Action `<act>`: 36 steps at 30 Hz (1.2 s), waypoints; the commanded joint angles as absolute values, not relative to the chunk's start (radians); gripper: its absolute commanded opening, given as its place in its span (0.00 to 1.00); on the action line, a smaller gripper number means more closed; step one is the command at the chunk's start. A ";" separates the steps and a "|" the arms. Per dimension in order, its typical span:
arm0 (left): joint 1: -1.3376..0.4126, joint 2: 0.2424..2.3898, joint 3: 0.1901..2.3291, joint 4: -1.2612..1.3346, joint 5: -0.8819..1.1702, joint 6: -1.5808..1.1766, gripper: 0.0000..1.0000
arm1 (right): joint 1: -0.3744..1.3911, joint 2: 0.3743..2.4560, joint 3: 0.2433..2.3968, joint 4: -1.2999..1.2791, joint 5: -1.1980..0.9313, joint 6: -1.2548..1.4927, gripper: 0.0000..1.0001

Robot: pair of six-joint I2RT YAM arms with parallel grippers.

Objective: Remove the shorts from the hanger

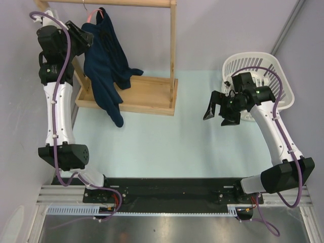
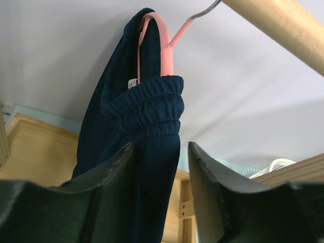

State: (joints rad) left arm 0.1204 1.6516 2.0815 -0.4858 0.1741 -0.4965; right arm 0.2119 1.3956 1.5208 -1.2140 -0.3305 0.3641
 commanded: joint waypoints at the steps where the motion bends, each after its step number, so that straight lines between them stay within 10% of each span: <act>1: 0.127 1.652 2.082 -0.445 0.196 -0.473 0.58 | 0.206 1.391 1.540 -1.213 -0.336 0.347 1.00; 12: 0.127 1.707 2.105 -0.413 0.218 -0.469 0.53 | 0.192 1.413 1.546 -1.210 -0.334 0.354 1.00; 23: 0.127 1.778 2.276 -0.449 0.233 -0.483 0.00 | 0.173 1.401 1.545 -1.219 -0.330 0.354 1.00; 36: 0.130 1.698 2.348 -0.426 0.236 -0.494 0.00 | 0.175 1.370 1.513 -1.210 -0.365 0.360 1.00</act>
